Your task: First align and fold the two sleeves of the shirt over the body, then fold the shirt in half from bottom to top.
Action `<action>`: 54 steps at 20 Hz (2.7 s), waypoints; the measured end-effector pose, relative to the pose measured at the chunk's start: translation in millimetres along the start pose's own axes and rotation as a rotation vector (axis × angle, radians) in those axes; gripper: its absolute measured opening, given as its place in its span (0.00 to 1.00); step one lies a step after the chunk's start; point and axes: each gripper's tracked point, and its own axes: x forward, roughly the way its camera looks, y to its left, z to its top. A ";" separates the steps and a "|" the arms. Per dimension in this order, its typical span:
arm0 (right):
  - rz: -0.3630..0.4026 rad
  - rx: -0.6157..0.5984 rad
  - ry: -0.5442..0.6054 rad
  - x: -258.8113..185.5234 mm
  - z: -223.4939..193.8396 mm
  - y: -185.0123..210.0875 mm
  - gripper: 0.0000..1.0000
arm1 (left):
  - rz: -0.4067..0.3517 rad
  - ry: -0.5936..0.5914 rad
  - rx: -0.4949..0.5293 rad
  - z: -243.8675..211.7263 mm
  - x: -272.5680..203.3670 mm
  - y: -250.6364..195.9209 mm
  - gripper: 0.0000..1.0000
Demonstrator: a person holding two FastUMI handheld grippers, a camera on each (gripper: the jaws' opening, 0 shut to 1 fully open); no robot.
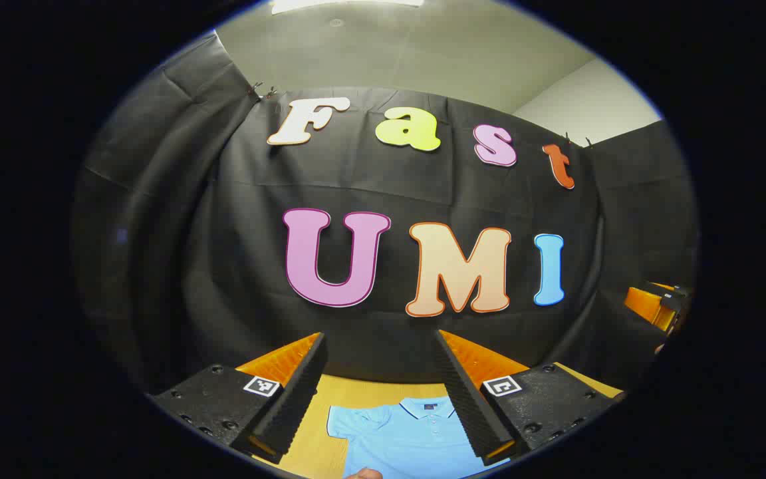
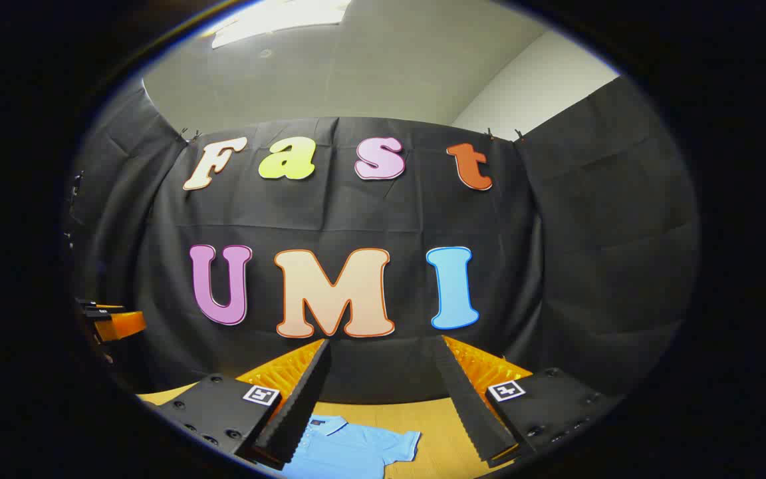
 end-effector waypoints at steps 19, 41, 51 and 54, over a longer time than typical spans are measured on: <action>-0.019 -0.008 -0.017 -0.9 6.4 -4.6 0.97 | -0.013 -0.022 0.014 5.6 0.4 -3.7 0.94; 0.054 -0.059 0.181 50.8 -136.2 -37.0 0.99 | 0.118 -0.029 0.037 -4.4 -24.5 -13.7 0.94; -0.016 -0.075 0.552 106.1 -340.5 -54.9 1.00 | 0.205 0.019 0.082 -7.9 -42.0 13.9 0.93; -0.027 -0.073 0.680 107.2 -399.4 -52.7 0.99 | 0.249 0.038 0.113 -9.6 -44.7 37.0 0.94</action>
